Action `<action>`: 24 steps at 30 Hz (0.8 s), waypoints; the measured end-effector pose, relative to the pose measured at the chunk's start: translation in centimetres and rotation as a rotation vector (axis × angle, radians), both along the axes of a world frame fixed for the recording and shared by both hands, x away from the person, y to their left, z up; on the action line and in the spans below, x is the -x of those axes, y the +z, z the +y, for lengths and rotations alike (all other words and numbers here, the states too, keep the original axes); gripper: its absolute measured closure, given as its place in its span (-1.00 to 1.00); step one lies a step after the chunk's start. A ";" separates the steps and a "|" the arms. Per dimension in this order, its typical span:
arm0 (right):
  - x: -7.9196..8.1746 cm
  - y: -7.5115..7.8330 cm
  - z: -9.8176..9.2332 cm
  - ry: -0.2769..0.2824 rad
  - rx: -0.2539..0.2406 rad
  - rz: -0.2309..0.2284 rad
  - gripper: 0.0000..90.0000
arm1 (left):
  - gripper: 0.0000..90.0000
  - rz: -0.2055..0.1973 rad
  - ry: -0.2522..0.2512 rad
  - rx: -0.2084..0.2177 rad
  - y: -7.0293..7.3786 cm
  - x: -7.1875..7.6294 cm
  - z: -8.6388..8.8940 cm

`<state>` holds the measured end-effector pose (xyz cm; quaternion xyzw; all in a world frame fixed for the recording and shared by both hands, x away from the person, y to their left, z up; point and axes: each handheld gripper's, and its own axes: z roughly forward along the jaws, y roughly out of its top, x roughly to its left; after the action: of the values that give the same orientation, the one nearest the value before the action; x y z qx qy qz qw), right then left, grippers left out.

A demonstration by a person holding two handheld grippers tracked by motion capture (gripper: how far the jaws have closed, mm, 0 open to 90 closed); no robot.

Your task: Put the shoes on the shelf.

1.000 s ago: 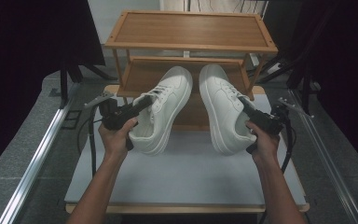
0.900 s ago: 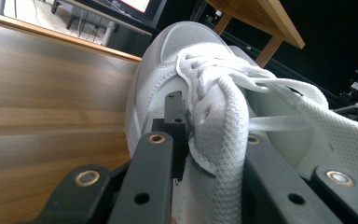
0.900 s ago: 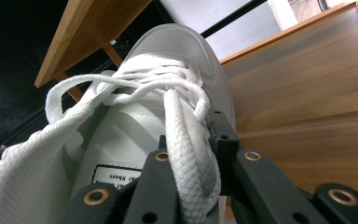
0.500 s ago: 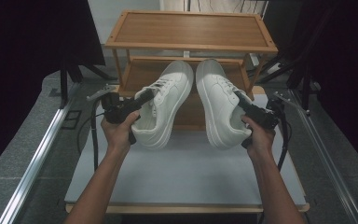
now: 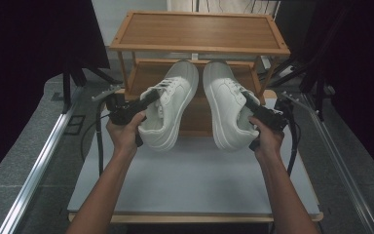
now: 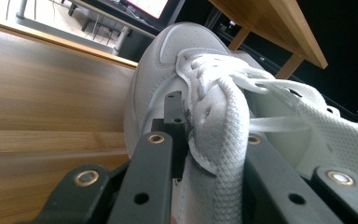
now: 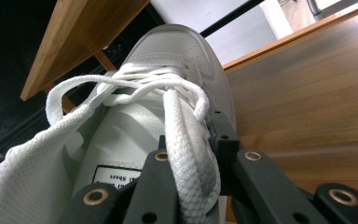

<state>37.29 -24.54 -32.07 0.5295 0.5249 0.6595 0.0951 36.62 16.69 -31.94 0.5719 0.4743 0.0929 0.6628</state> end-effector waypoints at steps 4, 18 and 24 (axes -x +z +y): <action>-0.6 0.3 0.5 -0.014 0.000 0.008 0.86 | 0.80 0.015 0.017 0.005 0.0 -0.6 -0.1; -2.9 1.6 2.5 -0.078 0.032 0.010 0.85 | 0.80 0.003 0.067 -0.037 1.6 -2.5 -1.8; -3.4 1.9 3.0 -0.104 0.048 0.020 0.85 | 0.80 0.018 0.095 -0.027 1.6 -3.1 -2.4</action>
<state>40.73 -21.55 -30.14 0.5602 0.5130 0.6358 0.1368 39.68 14.30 -30.36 0.5584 0.5055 0.1256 0.6456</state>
